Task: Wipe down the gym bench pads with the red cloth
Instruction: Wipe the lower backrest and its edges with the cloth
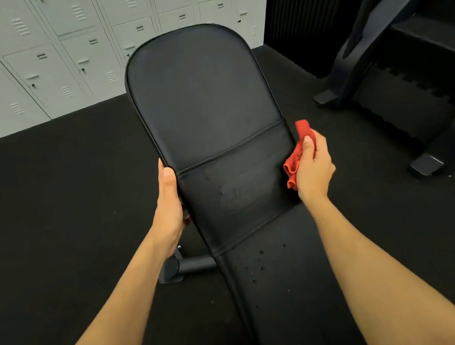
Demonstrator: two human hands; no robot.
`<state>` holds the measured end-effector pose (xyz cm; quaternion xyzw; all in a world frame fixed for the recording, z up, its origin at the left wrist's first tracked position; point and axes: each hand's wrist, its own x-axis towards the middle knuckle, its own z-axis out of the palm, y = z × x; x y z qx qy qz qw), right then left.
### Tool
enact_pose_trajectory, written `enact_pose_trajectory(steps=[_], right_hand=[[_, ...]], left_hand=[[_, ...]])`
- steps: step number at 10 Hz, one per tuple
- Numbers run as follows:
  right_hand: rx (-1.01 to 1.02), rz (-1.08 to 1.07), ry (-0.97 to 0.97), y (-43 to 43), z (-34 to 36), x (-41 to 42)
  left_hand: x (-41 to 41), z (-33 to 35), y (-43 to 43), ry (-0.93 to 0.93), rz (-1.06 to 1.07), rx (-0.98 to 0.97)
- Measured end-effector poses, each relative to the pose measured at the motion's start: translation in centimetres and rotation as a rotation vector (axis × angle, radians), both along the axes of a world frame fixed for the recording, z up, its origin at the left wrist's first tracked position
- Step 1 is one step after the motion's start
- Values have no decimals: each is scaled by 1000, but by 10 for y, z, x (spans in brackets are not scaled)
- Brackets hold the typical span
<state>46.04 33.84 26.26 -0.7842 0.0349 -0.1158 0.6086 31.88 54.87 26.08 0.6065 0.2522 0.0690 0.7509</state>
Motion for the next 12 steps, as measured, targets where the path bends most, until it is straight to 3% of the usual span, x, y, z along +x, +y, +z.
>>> enact_pose_trajectory(steps=[1, 2, 3, 4, 5, 6, 7, 8, 9, 10, 11, 12], right_hand=[[-62, -2, 28, 3, 0, -8], [-121, -54, -143, 18, 1, -38], [-267, 24, -265, 39, -12, -76], [-432, 279, -407, 62, -30, -128], [-599, 697, -628, 62, -41, -154], [-709, 867, -770, 48, -30, -123], [-618, 680, -722, 37, -5, -75], [-426, 289, -451, 37, 19, -33], [-475, 46, -304, 65, 29, -32], [-616, 172, -453, 107, 31, -72], [-540, 620, -279, 147, 16, -131], [-693, 738, -310, 133, 4, -134]], left_hand=[[0, 4, -4, 11, 27, -11], [1, 5, -6, 21, 41, -36], [2, 6, -9, 0, 40, -76], [2, 6, -10, -10, 35, -68], [0, 5, -7, -12, 37, -21], [0, 3, -5, 7, 23, 8], [0, 4, -5, -12, 34, 0], [-1, 7, -6, -7, 20, -15], [1, 5, -9, 30, 10, -41], [-1, 7, -4, 81, 4, -98], [0, 4, -10, 111, 30, -534], [-8, 7, -17, 288, 121, 3]])
